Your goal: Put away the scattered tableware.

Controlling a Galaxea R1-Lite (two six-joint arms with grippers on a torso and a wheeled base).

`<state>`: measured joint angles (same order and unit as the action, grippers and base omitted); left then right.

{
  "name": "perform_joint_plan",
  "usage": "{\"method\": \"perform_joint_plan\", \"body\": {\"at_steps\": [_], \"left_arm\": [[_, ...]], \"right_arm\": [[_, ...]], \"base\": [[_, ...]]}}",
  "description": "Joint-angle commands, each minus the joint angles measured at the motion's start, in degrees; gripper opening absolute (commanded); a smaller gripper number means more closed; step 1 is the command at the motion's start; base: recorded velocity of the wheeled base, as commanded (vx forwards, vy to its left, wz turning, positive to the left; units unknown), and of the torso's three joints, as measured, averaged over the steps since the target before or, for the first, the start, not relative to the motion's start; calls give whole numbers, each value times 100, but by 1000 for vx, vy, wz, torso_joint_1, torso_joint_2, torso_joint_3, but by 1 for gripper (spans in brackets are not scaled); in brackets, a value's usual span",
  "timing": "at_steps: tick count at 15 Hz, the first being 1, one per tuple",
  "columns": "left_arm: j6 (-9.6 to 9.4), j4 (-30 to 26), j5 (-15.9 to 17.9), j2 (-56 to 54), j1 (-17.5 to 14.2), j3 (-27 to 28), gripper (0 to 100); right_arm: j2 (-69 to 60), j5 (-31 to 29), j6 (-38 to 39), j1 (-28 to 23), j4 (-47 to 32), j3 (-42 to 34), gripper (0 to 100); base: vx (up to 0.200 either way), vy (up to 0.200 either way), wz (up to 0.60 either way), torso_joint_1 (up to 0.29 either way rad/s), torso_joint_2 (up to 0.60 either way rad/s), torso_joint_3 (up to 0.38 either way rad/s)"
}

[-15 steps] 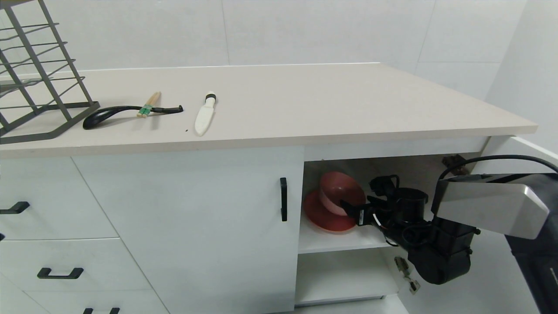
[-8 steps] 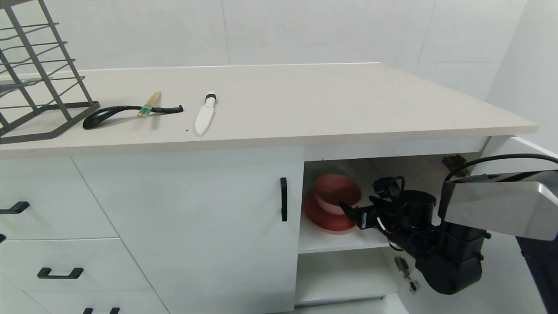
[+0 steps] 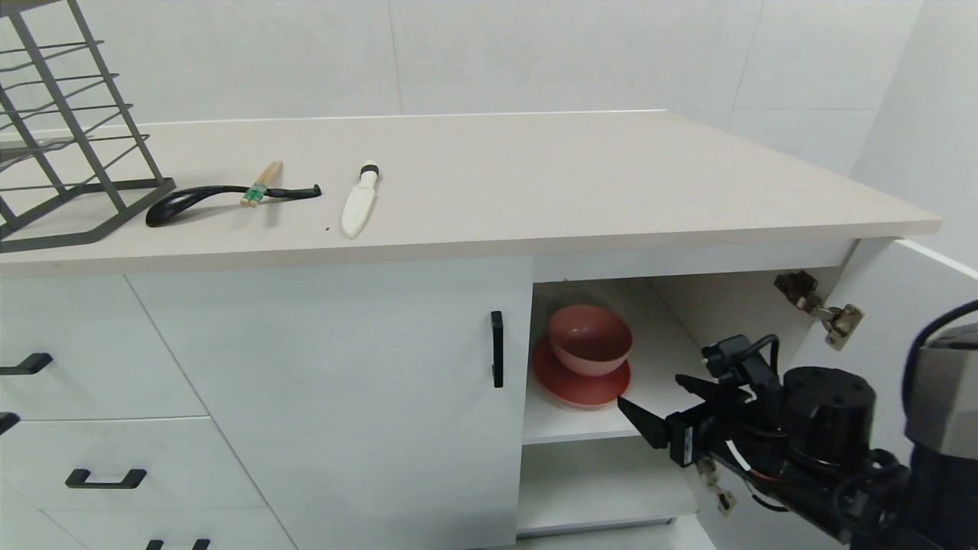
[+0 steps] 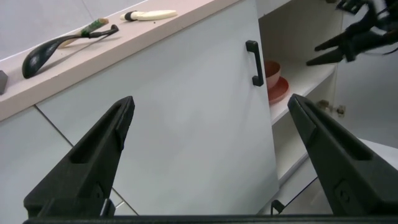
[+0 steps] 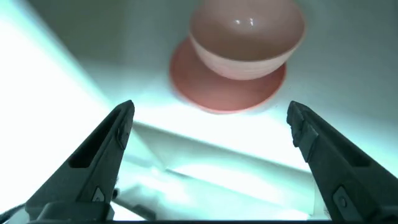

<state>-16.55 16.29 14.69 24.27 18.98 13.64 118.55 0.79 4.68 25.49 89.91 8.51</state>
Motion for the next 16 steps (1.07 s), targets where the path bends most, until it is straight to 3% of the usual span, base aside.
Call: {"method": "perform_joint_plan", "body": {"at_steps": [1,4,9,12,16], "left_arm": [[-6,6,-1,34,0,-37,100],[3,-3,-1,43,0,-46,100],[3,-73,-1,43,0,-46,100],[3,-64,-1,7,0,-2,100],[3,-73,-28,-142,0,130,100]], "right_arm": [[-1308,0,-2,53,9,-710,100],[-2504,-53,-2,-53,-184,-851,100],[-4833,-167,-81,-71,-2364,-833,100],[-5949,-308,-81,-123,-3243,-816,100],[-6283,-299,-73,-114,-3937,-631,100]], "base": [[0,0,0,0,0,0],[0,0,0,0,0,0],[0,0,0,0,0,0],[0,0,0,0,0,0],[0,0,0,0,0,0]]}}
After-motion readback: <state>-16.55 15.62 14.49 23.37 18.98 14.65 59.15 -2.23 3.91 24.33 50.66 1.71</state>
